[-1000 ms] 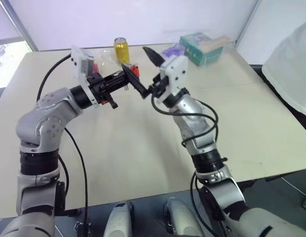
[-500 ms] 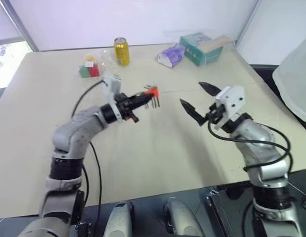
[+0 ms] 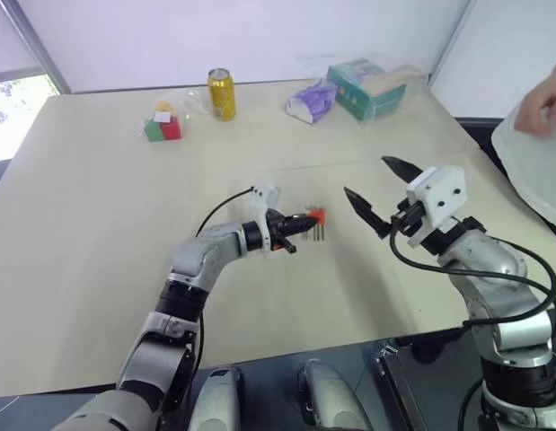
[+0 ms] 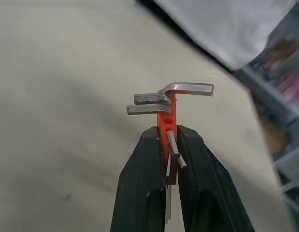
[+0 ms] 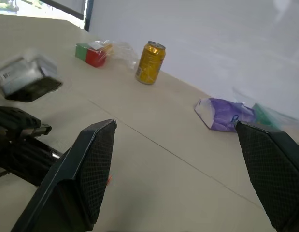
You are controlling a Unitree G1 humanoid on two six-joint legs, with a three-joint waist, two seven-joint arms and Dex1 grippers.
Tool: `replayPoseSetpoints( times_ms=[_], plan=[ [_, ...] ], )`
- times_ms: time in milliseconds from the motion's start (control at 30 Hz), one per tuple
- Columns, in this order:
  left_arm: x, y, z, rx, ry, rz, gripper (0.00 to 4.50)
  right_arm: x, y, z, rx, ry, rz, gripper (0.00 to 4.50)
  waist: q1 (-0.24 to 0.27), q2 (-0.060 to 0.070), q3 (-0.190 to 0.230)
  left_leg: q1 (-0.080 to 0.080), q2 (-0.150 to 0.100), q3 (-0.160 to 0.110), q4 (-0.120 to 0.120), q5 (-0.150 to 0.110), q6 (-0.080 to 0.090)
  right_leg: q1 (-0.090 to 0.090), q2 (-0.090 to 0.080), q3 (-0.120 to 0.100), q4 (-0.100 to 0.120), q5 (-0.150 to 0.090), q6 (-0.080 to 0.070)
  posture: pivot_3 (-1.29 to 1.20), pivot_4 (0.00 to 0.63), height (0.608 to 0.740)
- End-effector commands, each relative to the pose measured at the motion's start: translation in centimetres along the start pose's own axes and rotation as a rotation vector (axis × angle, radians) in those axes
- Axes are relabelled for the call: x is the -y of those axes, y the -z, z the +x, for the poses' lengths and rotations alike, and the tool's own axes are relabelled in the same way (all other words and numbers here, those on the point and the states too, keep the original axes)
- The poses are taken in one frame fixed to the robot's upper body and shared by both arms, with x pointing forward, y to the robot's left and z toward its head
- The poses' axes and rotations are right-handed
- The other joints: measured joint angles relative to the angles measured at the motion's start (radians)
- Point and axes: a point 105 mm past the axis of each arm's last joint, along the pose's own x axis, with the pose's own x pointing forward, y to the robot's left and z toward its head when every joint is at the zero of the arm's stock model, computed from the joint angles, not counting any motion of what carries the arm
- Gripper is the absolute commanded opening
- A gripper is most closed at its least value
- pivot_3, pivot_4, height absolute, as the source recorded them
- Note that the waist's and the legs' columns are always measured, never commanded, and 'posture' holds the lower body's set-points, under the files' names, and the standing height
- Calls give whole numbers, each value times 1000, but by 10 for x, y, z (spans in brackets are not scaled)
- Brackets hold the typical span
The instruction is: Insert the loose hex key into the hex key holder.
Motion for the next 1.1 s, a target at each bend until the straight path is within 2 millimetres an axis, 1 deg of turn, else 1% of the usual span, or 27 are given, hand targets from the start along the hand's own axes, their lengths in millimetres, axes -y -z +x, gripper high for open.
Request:
replayPoseSetpoints(
  times_ms=[33, 100, 167, 200, 333, 400, 433, 500, 600, 633, 700, 800, 900, 967, 1100],
  plan=[
    [-14, 1, -5, -21, -73, 37, 0, -1, -12, 0, 46, 12, -38, 4046, 0, 0, 0, 0, 0, 0, 0, 0, 0, 0, 0, 0, 0, 0, 0, 0, 150, 740],
    [-18, 3, -8, -27, -91, 29, 0, 0, -12, 1, 47, 13, -40, 4046, -1, 0, 0, 0, 0, 0, 0, 0, 0, 0, 0, 0, 0, 0, 0, 0, 150, 740],
    [-25, 1, -14, -15, -126, 34, 905, -1, -11, 3, 51, 10, -38, 4092, -2, 0, 0, 1, 0, 0, 0, 0, 0, 0, 0, 0, 0, 0, 0, 0, 150, 740],
    [-30, -2, -17, -1, -149, 39, 1245, -1, -11, 4, 52, 8, -38, 4092, -3, 0, 0, 1, 0, 0, 0, 0, 0, 0, 0, 0, 0, 0, 0, 0, 150, 740],
    [-47, -22, -37, 75, -241, 52, 3309, -3, -10, 7, 57, -2, -37, 4092, -3, 0, 0, 1, 0, 0, 0, 0, 0, 1, 0, 0, 0, 0, 0, 0, 150, 740],
    [-51, -29, -45, 99, -263, 57, 4312, -3, -10, 8, 58, -4, -37, 4092, -3, 0, 0, 1, 0, 0, 0, 0, 0, 0, 0, 0, 0, 0, 0, 0, 150, 740],
    [-53, -35, -51, 112, -278, 68, 4420, -3, -9, 9, 60, -8, -35, 4092, -2, 0, 0, 1, 0, 0, 0, 0, 0, 1, 0, 0, 1, 0, 0, 0, 150, 740],
    [-56, -43, -61, 131, -300, 92, 4420, -4, -9, 10, 63, -14, -32, 4092, 0, 0, 0, 1, 0, 0, 0, 0, 0, 1, 0, 0, 1, 0, 0, 0, 150, 740],
    [-51, -49, -75, 122, -290, 172, 4420, -5, -9, 12, 65, -24, -30, 4092, 2, 0, 0, 0, 0, 0, 0, 0, 0, 1, 0, 0, 0, 0, 0, 0, 150, 740],
    [-44, -52, -82, 114, -261, 224, 4420, -7, -8, 13, 58, -39, -26, 4092, 1, 0, 0, 0, 0, 0, 0, 0, 0, 1, -1, 0, 0, 0, 0, 0, 150, 740],
    [-27, -58, -92, 103, -177, 291, 4420, -15, -3, 11, 17, -132, -11, 4092, 0, 0, 0, 0, 0, 0, 0, 0, 0, 1, -1, 0, 0, 0, 0, 0, 150, 740],
    [-7, -60, -102, 70, -84, 343, 4420, -20, 5, 1, -61, -256, -7, 4092, 5, 0, 0, 0, 0, 0, 0, 0, 0, 0, -1, 0, 0, 0, 0, 0, 150, 740],
    [10, -62, -113, 30, -5, 404, 4420, -14, 10, -10, -147, -358, -23, 4092, 6, 0, 0, 0, 0, 0, 1, 0, 0, 1, -2, -1, 0, 0, 0, 0, 150, 740],
    [17, -63, -119, 7, 20, 444, 4420, -8, 11, -14, -195, -405, -33, 4092, 6, 0, 0, 0, 0, 0, 1, 0, 0, 1, -2, -1, 0, -1, 0, 0, 150, 740],
    [34, -61, -136, -49, 80, 484, 4420, 2, 9, -21, -281, -500, -65, 4092, 2, 0, 0, 1, 0, 0, 1, 0, 0, 1, -1, 0, 0, -1, 0, 0, 150, 740]
  ],
)
